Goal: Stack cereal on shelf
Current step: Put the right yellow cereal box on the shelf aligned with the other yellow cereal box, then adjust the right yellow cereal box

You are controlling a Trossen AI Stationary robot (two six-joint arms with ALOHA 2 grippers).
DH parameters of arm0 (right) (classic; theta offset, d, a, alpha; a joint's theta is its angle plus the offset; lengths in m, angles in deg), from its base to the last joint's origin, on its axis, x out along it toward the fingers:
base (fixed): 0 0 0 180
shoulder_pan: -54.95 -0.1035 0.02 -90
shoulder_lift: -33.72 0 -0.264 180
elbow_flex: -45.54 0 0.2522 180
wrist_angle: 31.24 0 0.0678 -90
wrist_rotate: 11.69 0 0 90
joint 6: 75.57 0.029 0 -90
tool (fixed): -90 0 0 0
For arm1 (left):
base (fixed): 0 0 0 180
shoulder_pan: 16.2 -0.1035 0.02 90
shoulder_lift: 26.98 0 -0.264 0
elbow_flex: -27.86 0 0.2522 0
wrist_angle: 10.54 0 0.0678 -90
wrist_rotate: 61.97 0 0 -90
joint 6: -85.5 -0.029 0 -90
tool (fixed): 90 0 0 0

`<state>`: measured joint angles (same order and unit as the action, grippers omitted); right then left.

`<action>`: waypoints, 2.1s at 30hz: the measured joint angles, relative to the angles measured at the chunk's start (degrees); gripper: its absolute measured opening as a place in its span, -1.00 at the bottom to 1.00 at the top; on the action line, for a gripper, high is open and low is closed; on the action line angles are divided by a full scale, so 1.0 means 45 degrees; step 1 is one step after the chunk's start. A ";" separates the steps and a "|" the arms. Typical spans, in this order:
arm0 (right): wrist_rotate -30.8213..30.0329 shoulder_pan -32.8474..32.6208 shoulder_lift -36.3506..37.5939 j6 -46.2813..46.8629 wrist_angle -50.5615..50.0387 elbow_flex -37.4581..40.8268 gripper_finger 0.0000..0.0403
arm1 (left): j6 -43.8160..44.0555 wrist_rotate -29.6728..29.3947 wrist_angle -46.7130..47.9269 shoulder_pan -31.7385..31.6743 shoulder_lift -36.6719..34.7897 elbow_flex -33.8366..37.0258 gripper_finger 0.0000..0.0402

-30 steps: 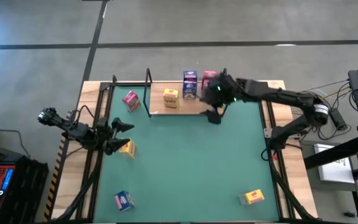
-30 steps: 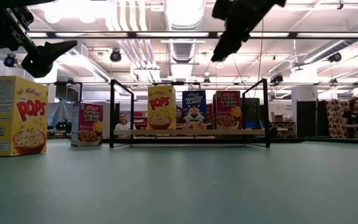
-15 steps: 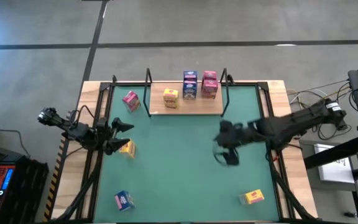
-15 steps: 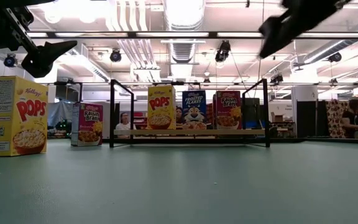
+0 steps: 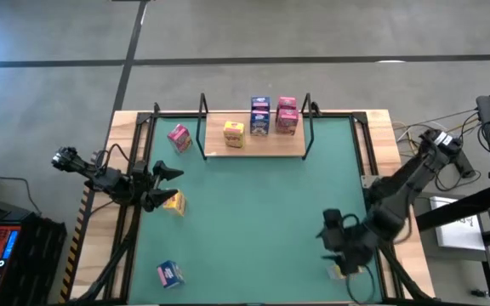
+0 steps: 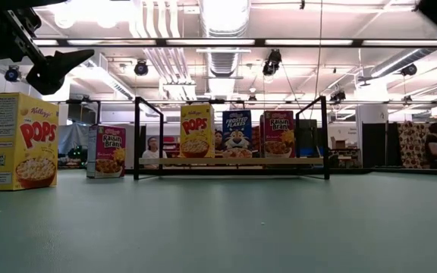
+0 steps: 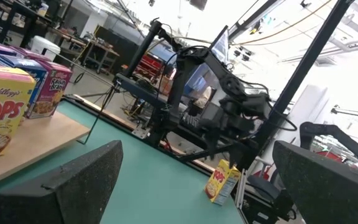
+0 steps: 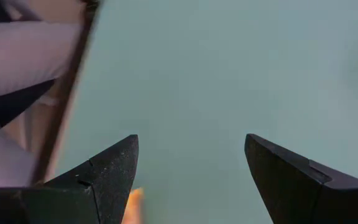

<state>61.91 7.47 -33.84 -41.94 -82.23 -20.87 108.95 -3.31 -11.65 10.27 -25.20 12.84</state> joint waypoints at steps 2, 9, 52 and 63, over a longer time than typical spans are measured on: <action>-0.0094 -0.0675 -0.0255 0.0397 -0.0031 -0.0227 0.40 | 0.0000 -0.0002 -0.0002 0.0002 0.0000 0.0000 0.98; -0.0364 -0.2481 -0.1081 0.2485 -0.1534 -0.1171 0.40 | 0.0000 -0.0002 -0.0003 0.0001 0.0000 0.0000 0.98; -0.0738 -0.4198 -0.4126 1.4392 -0.6675 -0.3632 0.40 | 0.0000 0.0000 0.0005 -0.0002 0.0000 0.0000 0.98; -0.0112 -0.4188 -0.4203 2.3347 -0.6479 -0.3627 0.40 | 0.0000 -0.0002 0.0000 0.0002 0.0000 0.0000 0.98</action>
<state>61.40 -11.38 -52.76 63.12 -111.39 -37.19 108.95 -3.33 -11.65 10.28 -25.20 12.84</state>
